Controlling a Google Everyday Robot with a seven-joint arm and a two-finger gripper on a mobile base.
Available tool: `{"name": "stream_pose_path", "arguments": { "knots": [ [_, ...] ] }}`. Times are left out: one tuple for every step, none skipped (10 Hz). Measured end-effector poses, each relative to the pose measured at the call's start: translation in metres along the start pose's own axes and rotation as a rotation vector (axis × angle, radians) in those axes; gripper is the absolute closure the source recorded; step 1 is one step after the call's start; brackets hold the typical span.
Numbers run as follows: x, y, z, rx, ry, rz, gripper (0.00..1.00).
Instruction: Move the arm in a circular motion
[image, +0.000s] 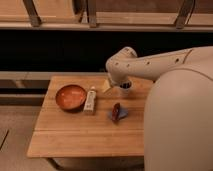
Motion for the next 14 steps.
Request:
{"name": "stream_pose_path", "arguments": {
  "knots": [
    [0.000,0.000,0.000,0.000,0.000,0.000,0.20],
    [0.000,0.000,0.000,0.000,0.000,0.000,0.20],
    [0.000,0.000,0.000,0.000,0.000,0.000,0.20],
    [0.000,0.000,0.000,0.000,0.000,0.000,0.20],
    [0.000,0.000,0.000,0.000,0.000,0.000,0.20],
    [0.000,0.000,0.000,0.000,0.000,0.000,0.20],
    [0.000,0.000,0.000,0.000,-0.001,0.000,0.20],
    [-0.001,-0.002,0.000,0.001,-0.002,0.004,0.20],
    [-0.006,-0.010,0.000,0.008,-0.002,0.012,0.20],
    [-0.013,-0.023,-0.001,0.016,0.002,0.014,0.20],
    [-0.023,-0.038,-0.002,0.026,0.009,0.011,0.20],
    [-0.038,-0.057,-0.003,0.036,0.019,-0.003,0.20],
    [-0.055,-0.074,-0.006,0.042,0.028,-0.032,0.20],
    [-0.080,-0.083,-0.007,0.037,0.034,-0.094,0.20]
  ]
}}
